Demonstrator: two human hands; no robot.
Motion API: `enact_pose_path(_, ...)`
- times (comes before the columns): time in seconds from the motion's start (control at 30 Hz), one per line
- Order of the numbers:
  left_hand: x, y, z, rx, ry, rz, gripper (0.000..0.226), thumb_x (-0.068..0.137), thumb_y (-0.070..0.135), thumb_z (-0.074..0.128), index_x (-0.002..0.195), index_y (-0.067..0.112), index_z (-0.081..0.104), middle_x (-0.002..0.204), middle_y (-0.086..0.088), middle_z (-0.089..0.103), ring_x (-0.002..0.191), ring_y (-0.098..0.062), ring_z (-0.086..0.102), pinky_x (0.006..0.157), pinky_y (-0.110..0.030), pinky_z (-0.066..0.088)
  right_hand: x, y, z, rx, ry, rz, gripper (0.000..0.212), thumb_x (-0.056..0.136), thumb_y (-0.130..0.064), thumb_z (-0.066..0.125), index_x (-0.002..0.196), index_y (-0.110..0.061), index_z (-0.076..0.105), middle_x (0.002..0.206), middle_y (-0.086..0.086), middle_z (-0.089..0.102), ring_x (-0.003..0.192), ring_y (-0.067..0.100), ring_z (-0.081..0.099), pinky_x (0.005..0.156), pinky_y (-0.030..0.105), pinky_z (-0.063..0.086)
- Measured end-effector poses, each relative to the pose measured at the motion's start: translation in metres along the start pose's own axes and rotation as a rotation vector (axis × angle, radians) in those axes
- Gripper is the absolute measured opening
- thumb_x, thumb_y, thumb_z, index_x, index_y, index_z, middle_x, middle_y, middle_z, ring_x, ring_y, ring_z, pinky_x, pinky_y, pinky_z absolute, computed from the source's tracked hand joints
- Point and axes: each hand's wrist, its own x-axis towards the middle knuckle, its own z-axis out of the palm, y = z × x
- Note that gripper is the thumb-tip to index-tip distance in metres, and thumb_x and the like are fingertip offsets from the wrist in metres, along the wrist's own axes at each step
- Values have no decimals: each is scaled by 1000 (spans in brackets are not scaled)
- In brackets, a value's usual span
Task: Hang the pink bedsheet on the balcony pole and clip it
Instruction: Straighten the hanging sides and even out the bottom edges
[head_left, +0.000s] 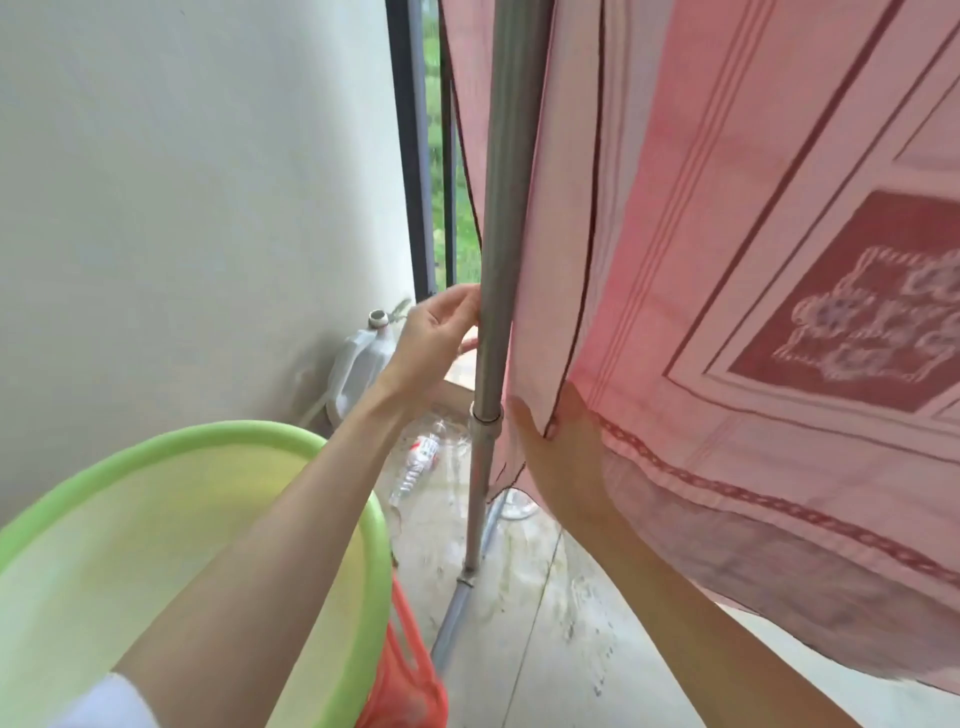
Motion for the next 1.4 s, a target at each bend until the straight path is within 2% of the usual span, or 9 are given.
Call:
enact_pose_path(0.1, 3, -25, -2, 63, 136, 213, 21, 96, 16, 44, 81, 18, 59, 68, 12, 64, 69, 0, 61, 67, -19, 53, -2, 21, 26, 62, 2, -96, 44, 79, -50, 57, 101, -12, 52, 96, 11, 62, 89, 29, 59, 79, 48, 50)
enact_pose_path(0.23, 6, -32, -21, 40, 279, 279, 26, 99, 25, 38, 78, 16, 49, 72, -4, 55, 64, -14, 63, 57, -28, 54, 0, 32, 47, 138, 99, -115, 18, 82, -26, 66, 90, -24, 50, 88, 3, 62, 83, 23, 58, 76, 45, 50)
enact_pose_path(0.33, 8, -31, -36, 10, 296, 254, 27, 100, 26, 36, 81, 13, 50, 79, -15, 51, 59, -15, 60, 55, -28, 53, 2, 34, 52, 116, 126, -100, 19, 83, -26, 65, 89, -12, 54, 85, 8, 62, 77, 25, 58, 71, 46, 49)
enact_pose_path(0.5, -2, -37, -29, -50, 61, 190, 38, 83, 56, 49, 92, 19, 50, 94, -15, 56, 88, -28, 57, 65, -35, 53, 4, 32, 47, 101, 133, -68, 35, 82, -28, 68, 85, 3, 52, 76, 23, 58, 67, 37, 52, 64, 49, 47)
enact_pose_path(0.63, -25, -63, -30, 55, -187, 85, 79, 62, 72, 59, 118, 17, 51, 104, 4, 66, 97, -9, 63, 82, -30, 53, 2, 31, 48, 75, 161, -93, 33, 82, -29, 68, 85, 0, 54, 77, 24, 60, 69, 38, 55, 65, 49, 48)
enact_pose_path(0.73, -42, -86, -37, 233, -217, 37, 35, 82, 42, 57, 110, 22, 62, 98, 15, 68, 86, 9, 61, 74, -10, 46, 1, 29, 49, 42, 165, -116, 19, 83, -28, 67, 84, -14, 54, 71, 12, 61, 63, 27, 55, 58, 32, 47)
enact_pose_path(0.93, -42, -118, -40, 251, -103, -24, 10, 90, 15, 57, 94, 12, 66, 87, 3, 67, 73, 8, 61, 72, -14, 47, -18, 57, 48, -121, 106, -99, 19, 95, -29, 49, 82, -15, 49, 55, -5, 43, 47, 9, 42, 46, 13, 31)
enact_pose_path(1.1, -44, -132, -49, 175, 4, -96, 12, 94, 16, 50, 85, 22, 56, 82, -5, 65, 86, -26, 60, 81, -40, 52, -56, 93, 51, -234, 202, -160, 35, 96, -14, 48, 63, -17, 36, 53, -11, 28, 46, 6, 29, 47, 16, 20)
enact_pose_path(1.4, -46, -125, -53, 241, -27, -26, 12, 92, 13, 53, 81, 19, 54, 77, -4, 68, 72, -20, 65, 80, -40, 51, -97, 129, 95, -474, 260, -367, 19, 82, -11, 60, 64, -7, 60, 47, 1, 51, 40, 15, 44, 43, 17, 28)
